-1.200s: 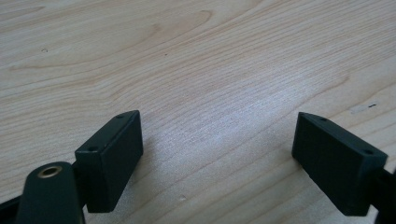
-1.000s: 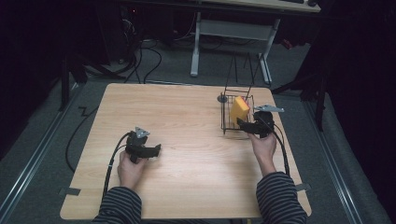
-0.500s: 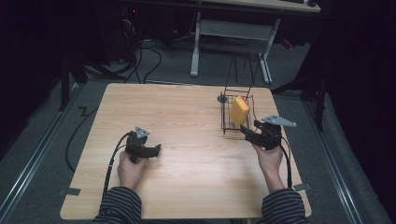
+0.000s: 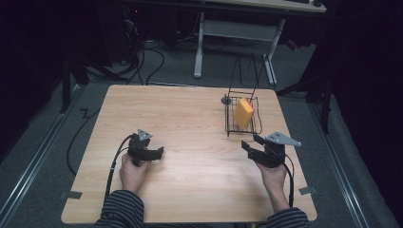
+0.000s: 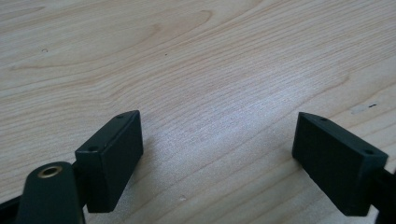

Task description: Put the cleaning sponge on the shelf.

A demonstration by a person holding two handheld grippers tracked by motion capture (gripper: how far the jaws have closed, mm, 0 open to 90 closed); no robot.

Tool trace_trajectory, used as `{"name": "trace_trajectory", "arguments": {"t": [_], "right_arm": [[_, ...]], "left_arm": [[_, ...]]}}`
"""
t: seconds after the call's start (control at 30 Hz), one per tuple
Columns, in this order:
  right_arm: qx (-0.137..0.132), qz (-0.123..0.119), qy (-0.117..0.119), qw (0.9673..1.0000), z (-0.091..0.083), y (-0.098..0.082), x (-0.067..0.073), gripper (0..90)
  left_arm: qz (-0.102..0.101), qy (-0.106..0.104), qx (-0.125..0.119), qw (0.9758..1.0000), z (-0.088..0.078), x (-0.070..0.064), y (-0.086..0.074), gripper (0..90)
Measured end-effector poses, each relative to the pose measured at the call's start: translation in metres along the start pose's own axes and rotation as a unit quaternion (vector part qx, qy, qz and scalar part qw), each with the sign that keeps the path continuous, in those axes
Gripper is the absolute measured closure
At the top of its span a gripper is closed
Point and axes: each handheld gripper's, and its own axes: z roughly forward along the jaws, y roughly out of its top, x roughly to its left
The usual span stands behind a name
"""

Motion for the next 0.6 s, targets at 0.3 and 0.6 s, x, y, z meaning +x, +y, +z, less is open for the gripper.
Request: {"name": "trace_trajectory", "arguments": {"t": [0.3, 0.6], "right_arm": [[0.03, 0.001, 0.009, 0.9995, 0.017, -0.028, 0.006, 39.7], [0.107, 0.012, 0.002, 0.9942, 0.042, -0.053, 0.007, 37.9]], "left_arm": [[0.0, 0.0, 0.0, 1.0, 0.0, 0.0, 0.0, 17.0], [0.0, 0.0, 0.0, 1.0, 0.0, 0.0, 0.0, 17.0]]}}
